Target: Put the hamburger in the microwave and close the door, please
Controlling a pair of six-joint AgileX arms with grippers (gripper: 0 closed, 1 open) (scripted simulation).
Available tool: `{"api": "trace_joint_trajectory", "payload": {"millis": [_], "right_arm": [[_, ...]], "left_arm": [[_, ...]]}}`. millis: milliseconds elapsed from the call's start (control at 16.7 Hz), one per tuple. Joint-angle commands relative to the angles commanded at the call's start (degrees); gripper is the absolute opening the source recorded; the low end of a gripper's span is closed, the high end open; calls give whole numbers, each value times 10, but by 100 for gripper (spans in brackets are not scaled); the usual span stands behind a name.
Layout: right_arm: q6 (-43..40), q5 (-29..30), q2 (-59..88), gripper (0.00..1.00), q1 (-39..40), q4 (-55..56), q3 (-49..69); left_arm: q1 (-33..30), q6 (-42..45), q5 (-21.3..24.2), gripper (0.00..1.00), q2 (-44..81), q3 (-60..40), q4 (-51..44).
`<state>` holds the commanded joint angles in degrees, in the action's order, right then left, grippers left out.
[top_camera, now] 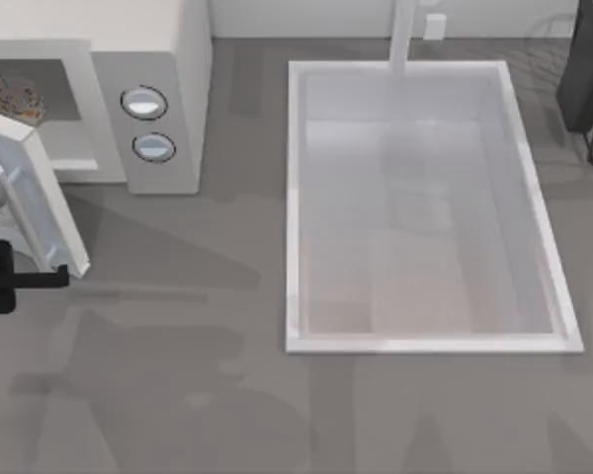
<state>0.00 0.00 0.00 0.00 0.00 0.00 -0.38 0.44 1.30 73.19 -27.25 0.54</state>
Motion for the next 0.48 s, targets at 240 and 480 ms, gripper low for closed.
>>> {"api": "trace_joint_trajectory", "payload": {"millis": [240, 480], "right_arm": [[0, 0, 0, 100, 0, 0, 0], [0, 0, 0, 100, 0, 0, 0]], "left_arm": [[-2, 0, -1, 0, 122, -66, 48], [-3, -1, -2, 0, 162, -94, 70]]}}
